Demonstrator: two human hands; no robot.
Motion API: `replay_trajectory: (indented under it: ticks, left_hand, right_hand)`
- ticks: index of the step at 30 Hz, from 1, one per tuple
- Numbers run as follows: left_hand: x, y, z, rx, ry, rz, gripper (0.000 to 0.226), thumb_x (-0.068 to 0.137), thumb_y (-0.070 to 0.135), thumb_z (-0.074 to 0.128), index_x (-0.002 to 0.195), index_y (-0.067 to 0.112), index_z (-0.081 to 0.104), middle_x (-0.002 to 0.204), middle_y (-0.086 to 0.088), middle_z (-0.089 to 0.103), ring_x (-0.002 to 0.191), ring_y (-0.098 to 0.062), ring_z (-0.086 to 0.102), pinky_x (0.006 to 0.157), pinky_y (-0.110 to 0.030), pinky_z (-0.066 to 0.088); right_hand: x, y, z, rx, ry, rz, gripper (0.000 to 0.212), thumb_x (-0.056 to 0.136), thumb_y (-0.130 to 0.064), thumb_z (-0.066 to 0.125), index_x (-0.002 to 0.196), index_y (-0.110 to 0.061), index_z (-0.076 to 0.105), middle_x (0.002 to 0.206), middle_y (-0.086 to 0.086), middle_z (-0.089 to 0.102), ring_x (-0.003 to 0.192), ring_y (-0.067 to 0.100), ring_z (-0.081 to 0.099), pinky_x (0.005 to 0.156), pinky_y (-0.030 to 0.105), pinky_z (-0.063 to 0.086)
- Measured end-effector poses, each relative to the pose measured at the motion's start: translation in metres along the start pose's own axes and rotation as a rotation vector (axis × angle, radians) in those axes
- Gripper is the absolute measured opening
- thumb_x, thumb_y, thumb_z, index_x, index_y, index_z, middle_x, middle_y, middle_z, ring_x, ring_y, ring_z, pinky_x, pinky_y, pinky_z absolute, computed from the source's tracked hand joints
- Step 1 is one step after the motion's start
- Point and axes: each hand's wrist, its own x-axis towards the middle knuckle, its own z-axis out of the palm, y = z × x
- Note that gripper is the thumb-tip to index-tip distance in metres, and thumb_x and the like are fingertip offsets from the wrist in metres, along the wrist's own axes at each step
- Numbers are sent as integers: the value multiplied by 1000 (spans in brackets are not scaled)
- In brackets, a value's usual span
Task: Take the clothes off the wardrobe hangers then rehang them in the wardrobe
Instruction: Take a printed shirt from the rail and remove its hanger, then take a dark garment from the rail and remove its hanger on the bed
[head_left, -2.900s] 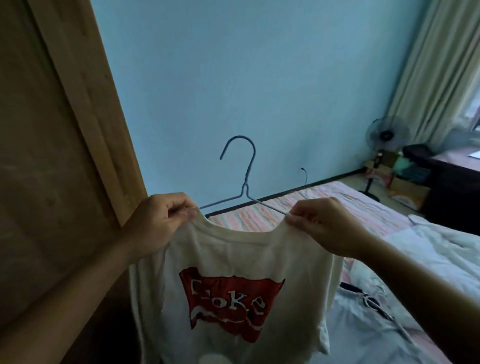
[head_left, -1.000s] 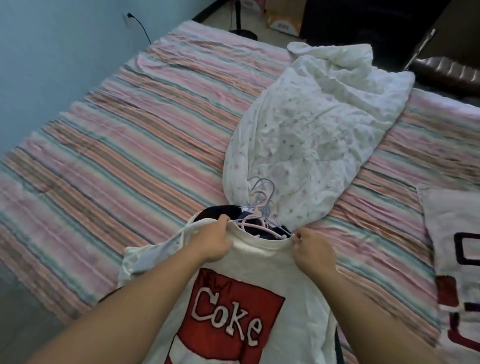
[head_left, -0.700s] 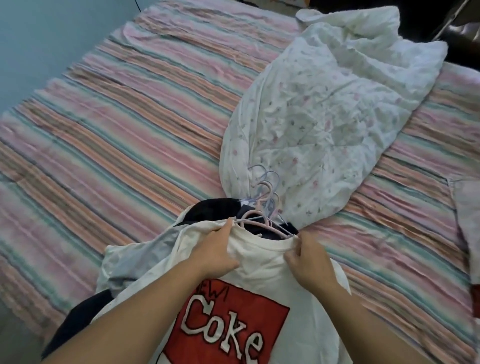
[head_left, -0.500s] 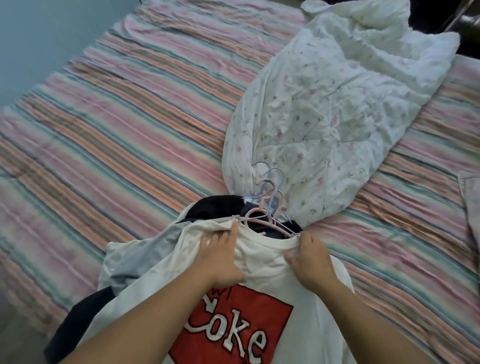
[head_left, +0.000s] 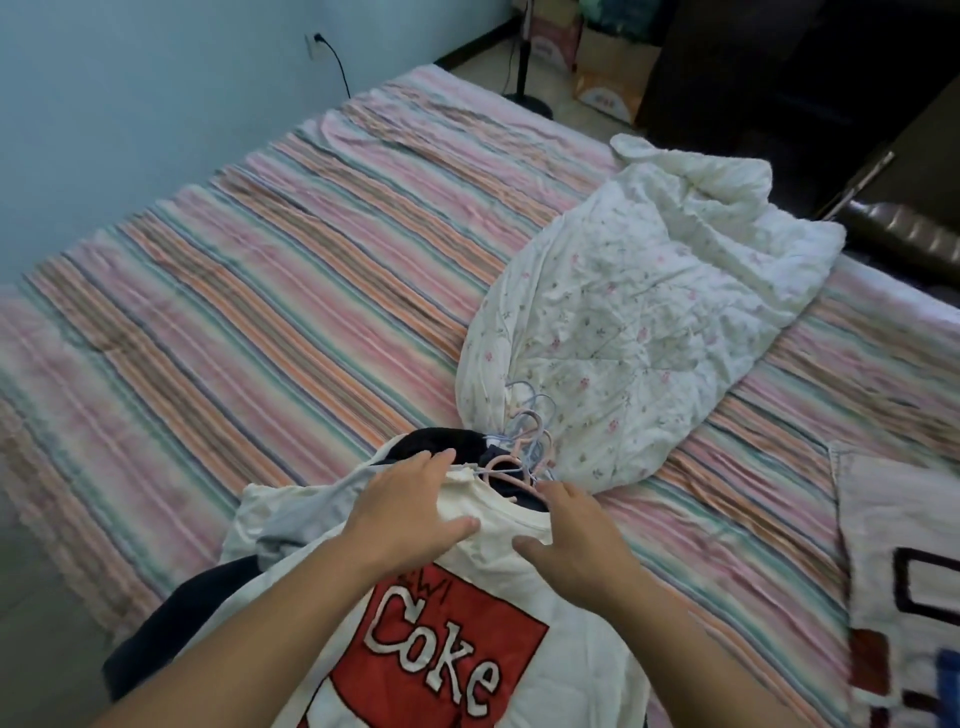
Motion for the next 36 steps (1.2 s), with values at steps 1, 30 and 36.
replay_trajectory:
  ticks: [1, 30, 36]
  left_hand:
    - [-12, 4, -17, -5, 15, 9, 90, 78, 67, 58, 154, 33, 23, 157, 7, 32, 143, -16, 32, 112, -37, 34]
    - [-548, -42, -410, 308, 608, -143, 72, 77, 74, 55, 135, 34, 45, 132, 7, 58, 117, -18, 56, 93, -39, 44]
    - [-697, -74, -432, 345, 712, -261, 85, 77, 73, 59, 148, 35, 31, 147, 7, 47, 129, -18, 50, 101, -38, 41]
  right_hand:
    - [-10, -16, -14, 1, 8, -26, 63, 88, -50, 62, 142, -27, 38, 132, -5, 47, 123, 19, 46, 89, 30, 40]
    - [-390, -521, -202, -325, 258, -727, 73, 82, -48, 74, 143, -29, 41, 149, -5, 44, 133, 16, 44, 107, 34, 37]
    - [-488, -618, -179, -381, 300, -993, 74, 82, -53, 71, 144, -26, 42, 147, -5, 48, 129, 16, 49, 103, 34, 41]
